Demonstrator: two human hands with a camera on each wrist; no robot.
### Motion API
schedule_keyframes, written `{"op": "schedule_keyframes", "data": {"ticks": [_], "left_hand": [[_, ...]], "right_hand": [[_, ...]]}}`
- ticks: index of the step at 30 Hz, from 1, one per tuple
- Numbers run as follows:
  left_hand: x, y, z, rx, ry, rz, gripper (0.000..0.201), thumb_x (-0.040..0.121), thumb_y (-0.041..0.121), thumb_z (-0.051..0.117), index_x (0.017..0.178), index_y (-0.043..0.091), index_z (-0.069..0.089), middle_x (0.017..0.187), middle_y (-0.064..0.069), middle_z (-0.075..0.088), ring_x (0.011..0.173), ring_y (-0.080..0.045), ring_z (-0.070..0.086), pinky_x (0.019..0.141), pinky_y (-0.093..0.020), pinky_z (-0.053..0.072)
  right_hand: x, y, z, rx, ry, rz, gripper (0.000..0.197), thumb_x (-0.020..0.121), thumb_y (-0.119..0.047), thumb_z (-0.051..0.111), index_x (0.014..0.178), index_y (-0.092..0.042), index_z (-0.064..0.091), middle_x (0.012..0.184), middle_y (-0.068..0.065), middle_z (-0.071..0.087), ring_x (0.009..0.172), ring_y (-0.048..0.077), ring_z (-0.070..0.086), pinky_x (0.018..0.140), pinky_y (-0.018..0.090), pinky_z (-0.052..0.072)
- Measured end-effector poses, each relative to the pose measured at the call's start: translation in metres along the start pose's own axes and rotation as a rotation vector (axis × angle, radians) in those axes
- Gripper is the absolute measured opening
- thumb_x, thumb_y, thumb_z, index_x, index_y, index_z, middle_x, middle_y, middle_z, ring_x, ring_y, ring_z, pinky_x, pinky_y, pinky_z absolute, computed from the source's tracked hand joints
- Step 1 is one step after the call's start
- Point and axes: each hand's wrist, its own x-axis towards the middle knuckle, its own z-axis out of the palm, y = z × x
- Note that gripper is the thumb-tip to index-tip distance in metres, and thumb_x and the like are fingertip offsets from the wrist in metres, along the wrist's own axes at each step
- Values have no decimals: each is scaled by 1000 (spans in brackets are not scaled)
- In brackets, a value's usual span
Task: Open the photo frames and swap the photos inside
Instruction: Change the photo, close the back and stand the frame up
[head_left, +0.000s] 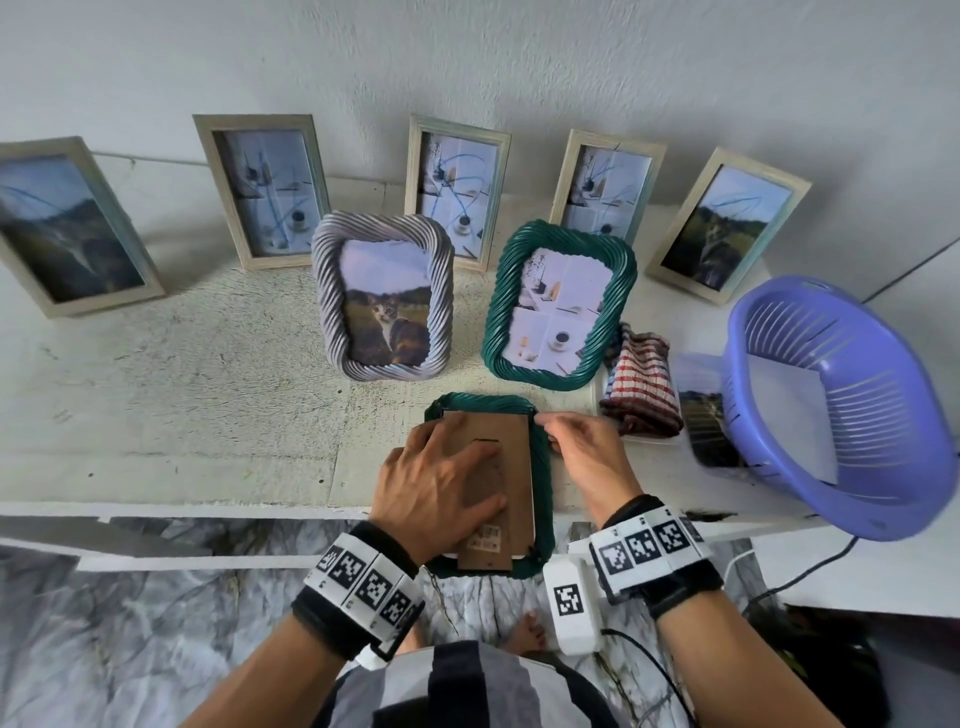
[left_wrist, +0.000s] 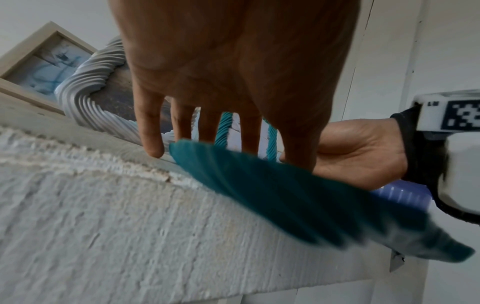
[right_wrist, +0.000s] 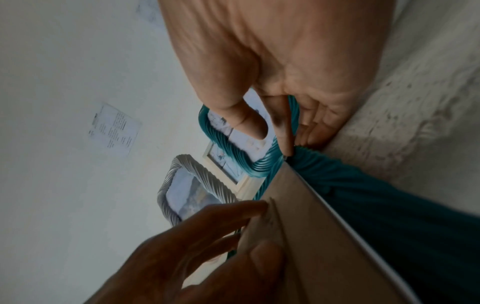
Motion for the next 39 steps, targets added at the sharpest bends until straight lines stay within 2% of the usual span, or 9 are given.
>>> {"op": "schedule_keyframes", "data": {"ticks": [7,11,19,24,27,32,35,37,39], "left_hand": [[1,1,2,0,6,1,62,80,74,49,136,50,37,158,9,18,141,-19,23,104,-44,39],[1,0,1,0,13,8,61,80,73,50,135,50,38,158,9,18,141,-19,23,104,-44,40],[-1,1,0,-5,24,8,60,81,73,50,135,51,37,158,10,17,141,-18,24,104,-42,40],[-1,1,0,-3,20,8,61,81,73,49,136,50,36,159,8,17,140,-19,24,104,-43,40],[-1,1,2,-5,32,10,61,81,73,50,136,50,37,159,8,18,140,-19,25,104,-44,39],[1,-5,9,-59,70,33,60,79,74,44,134,50,42,157,9,25,138,-19,30,104,-43,40],[3,-14,13,-267,151,44,53,82,62,41,127,38,58,147,2,46,128,-24,48,101,-43,46],[6,-20,15,-424,290,27,49,86,49,44,118,22,68,135,-5,57,117,-23,58,100,-35,47],[8,-22,13,-414,377,-40,49,86,45,44,115,14,69,124,-6,59,108,-24,59,94,-33,48]], "right_hand": [[-1,4,4,-28,28,-3,21,91,-7,54,99,-9,73,108,1,70,105,10,63,97,27,47],[-5,1,7,-27,-22,-44,25,92,-3,51,99,-9,74,105,-1,70,101,5,63,87,14,46],[-3,4,1,-134,-32,-89,26,93,-5,50,104,-13,72,111,-3,68,110,10,60,104,33,44],[-6,2,3,-306,-53,-127,28,95,-9,48,114,-13,69,121,1,63,109,8,55,104,27,41],[-7,2,4,-422,-72,-172,32,95,-9,48,120,-13,66,121,5,63,92,3,54,89,16,37],[-24,9,8,-556,-76,-360,43,88,-21,59,131,-25,54,111,4,46,109,20,46,94,25,37],[-33,15,11,-697,-111,-417,46,84,-35,63,130,-34,56,118,6,40,111,24,42,97,29,36],[-34,17,12,-763,-87,-418,42,83,-36,68,125,-30,62,124,9,38,114,27,40,98,30,36],[-36,18,13,-787,-75,-421,40,83,-36,69,122,-28,64,127,10,37,115,28,39,99,32,37]]}}
